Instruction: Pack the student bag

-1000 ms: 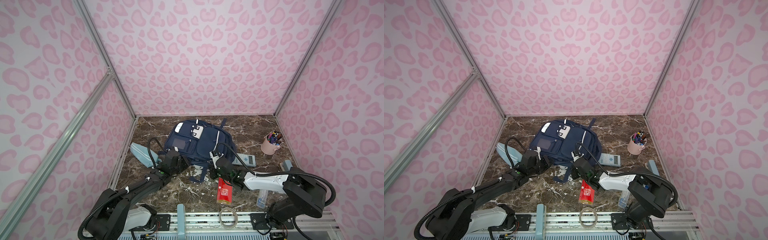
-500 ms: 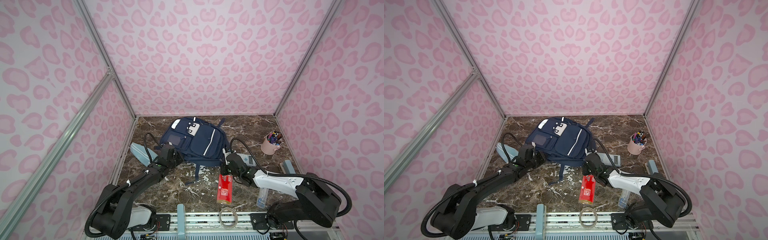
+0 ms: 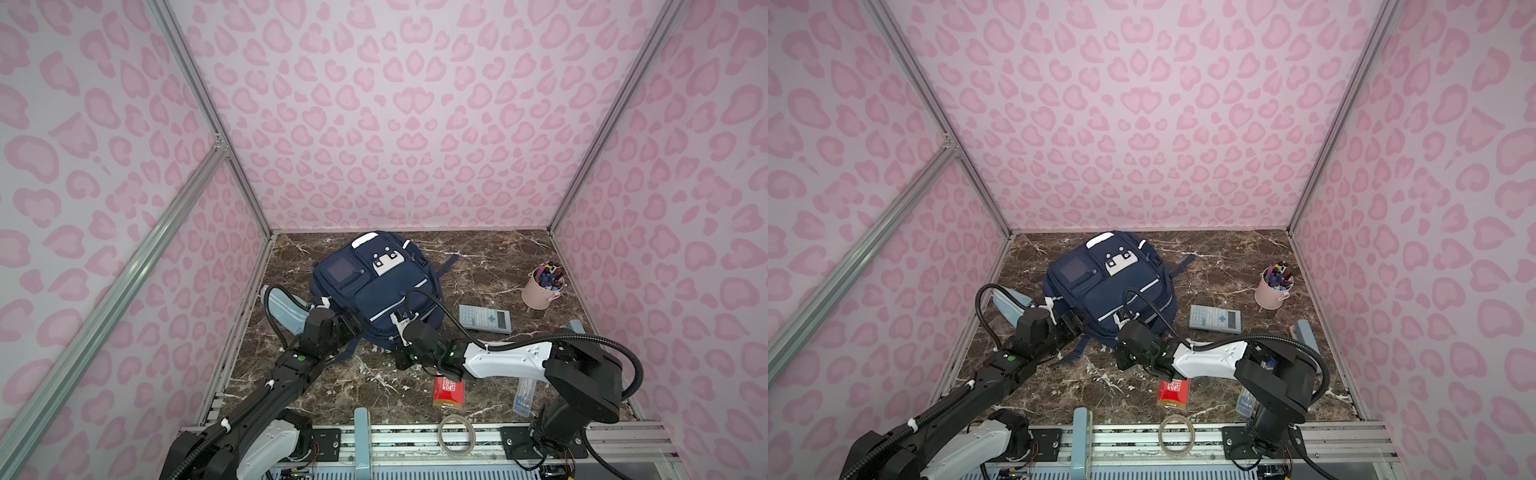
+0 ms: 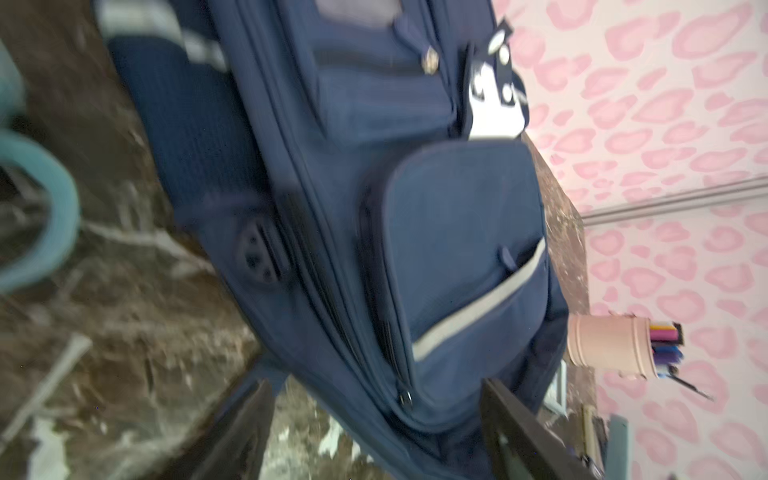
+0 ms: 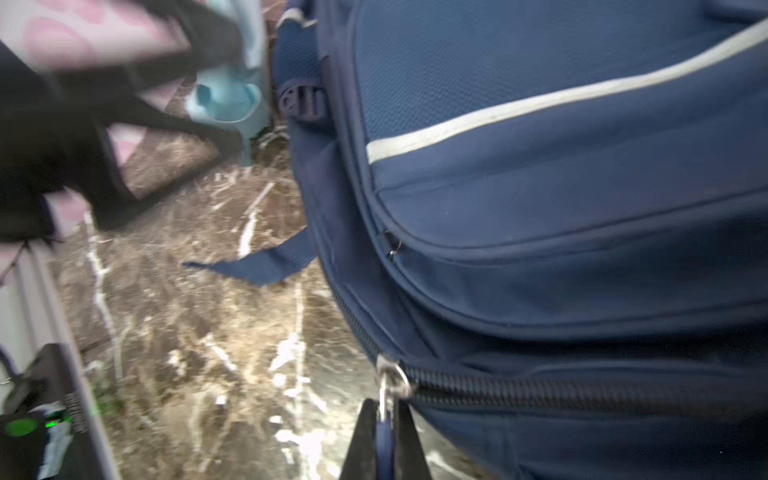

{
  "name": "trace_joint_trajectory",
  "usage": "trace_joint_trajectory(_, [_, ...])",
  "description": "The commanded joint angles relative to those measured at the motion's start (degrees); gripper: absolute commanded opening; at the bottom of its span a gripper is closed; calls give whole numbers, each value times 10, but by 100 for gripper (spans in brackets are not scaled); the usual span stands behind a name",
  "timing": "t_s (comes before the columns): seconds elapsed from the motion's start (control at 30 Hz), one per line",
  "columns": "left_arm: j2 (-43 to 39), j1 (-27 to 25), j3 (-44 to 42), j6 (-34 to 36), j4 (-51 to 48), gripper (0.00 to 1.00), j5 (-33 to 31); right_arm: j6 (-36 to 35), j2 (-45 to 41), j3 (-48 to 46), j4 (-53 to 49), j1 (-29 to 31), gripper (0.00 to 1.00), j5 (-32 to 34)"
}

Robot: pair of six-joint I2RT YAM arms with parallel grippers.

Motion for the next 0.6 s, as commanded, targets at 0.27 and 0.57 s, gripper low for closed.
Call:
trace_joint_trajectory(0.27, [101, -80, -21, -123, 164, 48, -28, -7, 10, 1, 61, 32, 0, -30])
trace_joint_trajectory(0.57, [116, -74, -2, -84, 120, 3, -15, -7, -47, -55, -12, -33, 0, 2])
